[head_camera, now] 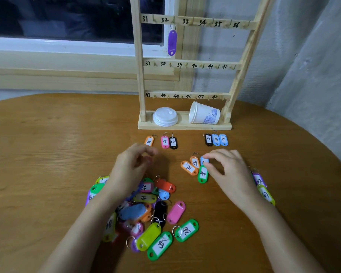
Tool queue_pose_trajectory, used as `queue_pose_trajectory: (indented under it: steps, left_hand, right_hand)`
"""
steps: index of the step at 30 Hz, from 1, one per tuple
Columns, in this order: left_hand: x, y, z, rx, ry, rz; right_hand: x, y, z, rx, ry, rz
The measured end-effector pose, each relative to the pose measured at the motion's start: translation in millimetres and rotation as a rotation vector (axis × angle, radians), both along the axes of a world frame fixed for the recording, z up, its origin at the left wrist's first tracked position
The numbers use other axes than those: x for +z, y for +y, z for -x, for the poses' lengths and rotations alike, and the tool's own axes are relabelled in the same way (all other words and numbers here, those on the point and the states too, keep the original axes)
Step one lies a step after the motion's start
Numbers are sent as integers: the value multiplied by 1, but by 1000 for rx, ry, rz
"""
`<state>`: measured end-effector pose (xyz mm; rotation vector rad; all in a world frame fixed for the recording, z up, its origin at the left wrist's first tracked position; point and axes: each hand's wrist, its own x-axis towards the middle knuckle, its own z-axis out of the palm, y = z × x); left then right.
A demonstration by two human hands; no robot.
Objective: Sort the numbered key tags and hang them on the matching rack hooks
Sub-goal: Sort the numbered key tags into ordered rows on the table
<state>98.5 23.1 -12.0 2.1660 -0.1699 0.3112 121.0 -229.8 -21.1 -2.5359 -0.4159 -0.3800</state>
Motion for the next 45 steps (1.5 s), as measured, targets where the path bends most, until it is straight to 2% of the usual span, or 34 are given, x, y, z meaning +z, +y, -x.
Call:
queue_pose_trajectory:
  steps: [4,7,9,15,24,26,30,36,39,45]
  left_hand:
    - [4,-36,5,-196,-69,-322]
    - [6,-57,9,-236,-8,-574]
    - [6,-65,10,-221,-15,-665]
    - [3,-63,5,-213,-47,-749]
    - [3,-58,-7,-273,-58,-693]
    - [0,-56,-11,-265,-70,-609]
    - [3,-47,-12,-149,-85,-136]
    - [14,-26,-7,28,101,392]
    - [10,-18,-2,37,163,524]
    - [1,-13,2,18,218,587]
  right_hand:
    - [-4,-5,5,33,-1,69]
    - [-8,-4,8,42,0,98]
    - [-10,-4,8,35,17,108]
    - [-12,-8,6,45,43,102]
    - [-11,-16,4,85,81,33]
    - [-10,-16,4,104,66,4]
    - [0,-7,2,107,30,-91]
    - [17,30,-1,151,87,-283]
    - [14,51,-2,146,125,-381]
    - [-2,70,3,167,189,-446]
